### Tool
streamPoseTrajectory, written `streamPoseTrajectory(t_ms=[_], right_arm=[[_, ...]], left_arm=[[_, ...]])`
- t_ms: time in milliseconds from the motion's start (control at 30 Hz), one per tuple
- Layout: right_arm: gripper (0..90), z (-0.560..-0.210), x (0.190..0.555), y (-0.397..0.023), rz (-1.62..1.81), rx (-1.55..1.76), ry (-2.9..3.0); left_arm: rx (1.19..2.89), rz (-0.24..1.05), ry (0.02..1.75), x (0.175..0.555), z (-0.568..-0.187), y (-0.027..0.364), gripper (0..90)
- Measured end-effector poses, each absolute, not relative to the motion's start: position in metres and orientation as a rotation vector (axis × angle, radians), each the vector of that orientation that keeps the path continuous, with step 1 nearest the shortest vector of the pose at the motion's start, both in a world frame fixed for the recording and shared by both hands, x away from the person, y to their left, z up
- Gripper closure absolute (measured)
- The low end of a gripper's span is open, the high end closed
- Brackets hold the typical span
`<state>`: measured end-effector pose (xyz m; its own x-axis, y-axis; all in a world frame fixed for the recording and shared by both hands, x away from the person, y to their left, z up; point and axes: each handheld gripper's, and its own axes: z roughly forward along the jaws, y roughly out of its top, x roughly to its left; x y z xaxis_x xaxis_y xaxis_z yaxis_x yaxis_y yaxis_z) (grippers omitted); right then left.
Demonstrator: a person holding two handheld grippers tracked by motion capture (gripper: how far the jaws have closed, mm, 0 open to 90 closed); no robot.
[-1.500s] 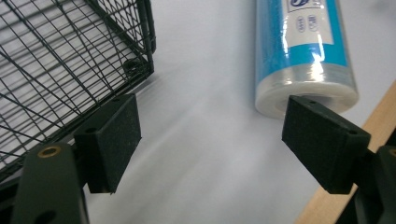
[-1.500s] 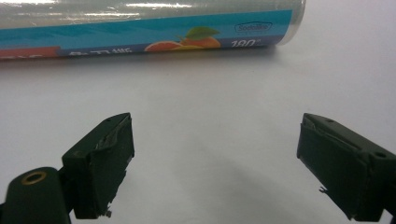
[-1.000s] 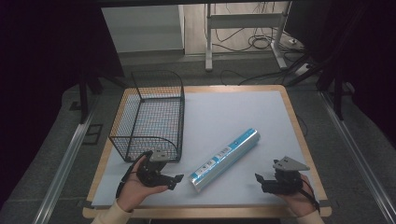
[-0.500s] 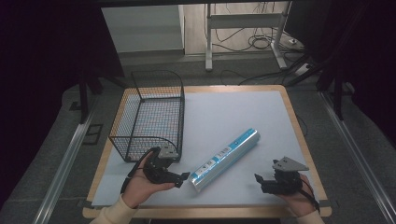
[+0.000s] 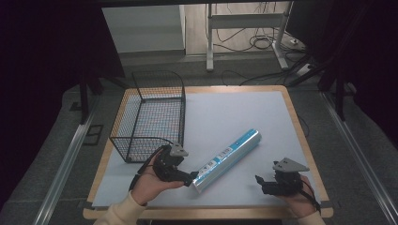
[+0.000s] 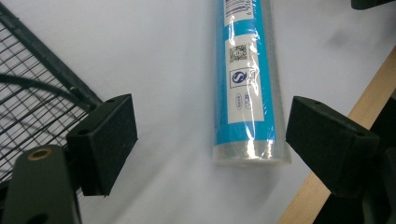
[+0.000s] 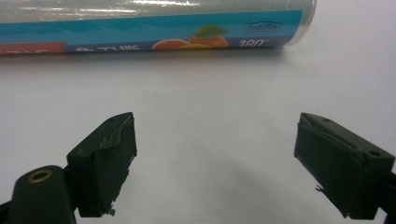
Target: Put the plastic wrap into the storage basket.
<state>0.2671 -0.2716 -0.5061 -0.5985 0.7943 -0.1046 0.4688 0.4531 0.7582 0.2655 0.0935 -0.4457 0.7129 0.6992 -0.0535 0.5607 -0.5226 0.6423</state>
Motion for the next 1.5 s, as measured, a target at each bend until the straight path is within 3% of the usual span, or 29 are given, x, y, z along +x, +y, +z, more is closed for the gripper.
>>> streamPoseTrajectory(t_ms=[700, 1500], right_arm=[[13.3, -0.507, 0.267, -0.271, 0.959, 1.06, 2.263], [13.3, -0.508, 0.268, -0.271, 0.949, 1.053, 2.265]], left_arm=[[2.339, 0.313, 0.918, 0.28, -0.445, 0.057, 16.2], [2.364, 0.216, 0.898, 0.298, -0.451, 0.023, 16.1]])
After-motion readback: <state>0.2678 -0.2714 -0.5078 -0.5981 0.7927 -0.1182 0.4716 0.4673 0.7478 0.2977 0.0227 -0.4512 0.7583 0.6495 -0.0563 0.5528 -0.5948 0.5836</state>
